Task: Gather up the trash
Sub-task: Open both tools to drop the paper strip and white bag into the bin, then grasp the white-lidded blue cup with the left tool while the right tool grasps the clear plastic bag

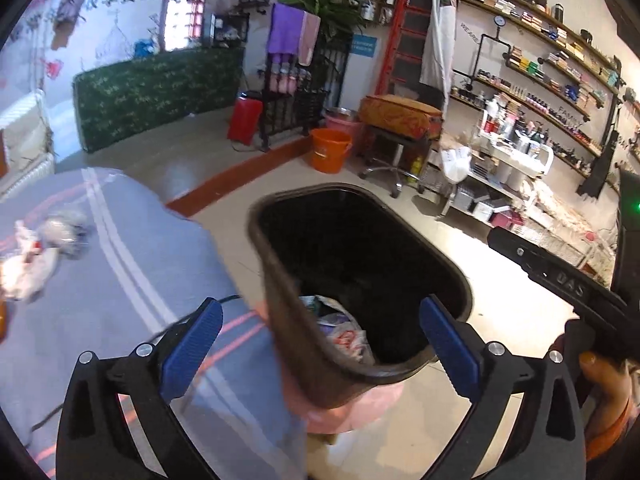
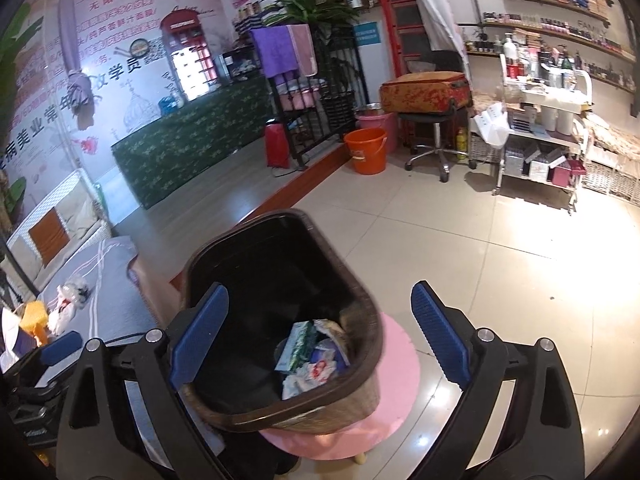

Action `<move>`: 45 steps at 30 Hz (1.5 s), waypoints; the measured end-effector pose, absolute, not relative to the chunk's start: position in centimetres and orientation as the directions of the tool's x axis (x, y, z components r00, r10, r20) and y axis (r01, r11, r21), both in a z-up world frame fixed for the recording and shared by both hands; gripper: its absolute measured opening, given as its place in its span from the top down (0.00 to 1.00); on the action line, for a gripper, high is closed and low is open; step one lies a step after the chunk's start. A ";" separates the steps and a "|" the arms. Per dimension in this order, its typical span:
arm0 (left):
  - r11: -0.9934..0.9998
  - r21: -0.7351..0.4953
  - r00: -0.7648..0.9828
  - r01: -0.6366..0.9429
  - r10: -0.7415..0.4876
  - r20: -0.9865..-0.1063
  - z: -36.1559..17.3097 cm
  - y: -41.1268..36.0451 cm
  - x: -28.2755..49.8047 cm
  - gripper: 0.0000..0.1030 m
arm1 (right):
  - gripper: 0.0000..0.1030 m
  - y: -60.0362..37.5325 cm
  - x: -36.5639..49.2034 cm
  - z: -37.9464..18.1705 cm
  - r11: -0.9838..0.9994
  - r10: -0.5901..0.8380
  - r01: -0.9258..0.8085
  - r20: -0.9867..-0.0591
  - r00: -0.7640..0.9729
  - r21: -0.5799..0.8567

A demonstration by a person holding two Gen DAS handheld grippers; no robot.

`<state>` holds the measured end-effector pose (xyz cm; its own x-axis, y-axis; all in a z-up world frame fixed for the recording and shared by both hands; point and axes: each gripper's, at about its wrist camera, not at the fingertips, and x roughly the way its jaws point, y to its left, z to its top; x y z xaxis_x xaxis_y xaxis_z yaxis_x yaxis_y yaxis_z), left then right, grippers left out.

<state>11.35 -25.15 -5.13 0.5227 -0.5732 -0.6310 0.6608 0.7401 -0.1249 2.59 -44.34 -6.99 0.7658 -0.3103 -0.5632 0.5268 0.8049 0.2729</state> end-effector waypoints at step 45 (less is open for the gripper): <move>0.998 0.025 0.733 0.055 -0.023 -0.680 -6.4 3.2 24.2 0.17 | 0.11 -19.5 15.6 -4.6 0.981 0.194 -0.155 -0.617 0.763 0.117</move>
